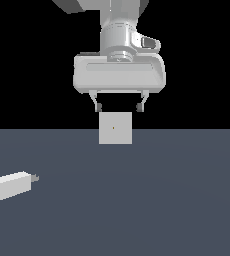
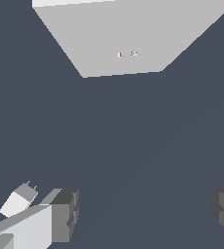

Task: Plug the charger into the wall socket.

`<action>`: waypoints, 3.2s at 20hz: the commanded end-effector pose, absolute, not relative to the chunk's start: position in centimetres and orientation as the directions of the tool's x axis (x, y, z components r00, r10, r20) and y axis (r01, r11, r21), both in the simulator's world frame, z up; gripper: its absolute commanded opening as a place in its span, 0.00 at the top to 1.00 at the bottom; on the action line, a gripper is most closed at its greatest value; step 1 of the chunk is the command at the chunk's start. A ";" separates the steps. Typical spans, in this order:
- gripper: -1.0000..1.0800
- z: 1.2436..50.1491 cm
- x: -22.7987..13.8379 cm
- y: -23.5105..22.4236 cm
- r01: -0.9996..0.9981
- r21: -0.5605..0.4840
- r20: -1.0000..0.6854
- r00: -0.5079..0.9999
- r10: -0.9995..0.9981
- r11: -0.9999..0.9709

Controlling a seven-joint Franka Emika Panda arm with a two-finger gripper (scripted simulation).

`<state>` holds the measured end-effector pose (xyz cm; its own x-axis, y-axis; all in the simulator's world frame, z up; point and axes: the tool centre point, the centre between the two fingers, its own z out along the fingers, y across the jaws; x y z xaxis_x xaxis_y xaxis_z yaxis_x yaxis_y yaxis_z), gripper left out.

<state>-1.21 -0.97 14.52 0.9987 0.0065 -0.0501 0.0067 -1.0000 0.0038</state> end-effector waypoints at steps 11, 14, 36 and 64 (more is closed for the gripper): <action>0.04 14.0 -2.4 0.1 -0.042 0.007 -0.037 0.998 -0.042 -0.999; 0.04 13.6 -3.1 0.8 -0.074 0.008 -0.029 0.997 -0.074 -0.997; 0.04 9.4 -8.7 9.5 -0.389 0.009 0.059 0.920 -0.388 -0.921; 0.04 6.2 -10.0 16.0 -0.574 0.000 0.116 0.813 -0.570 -0.819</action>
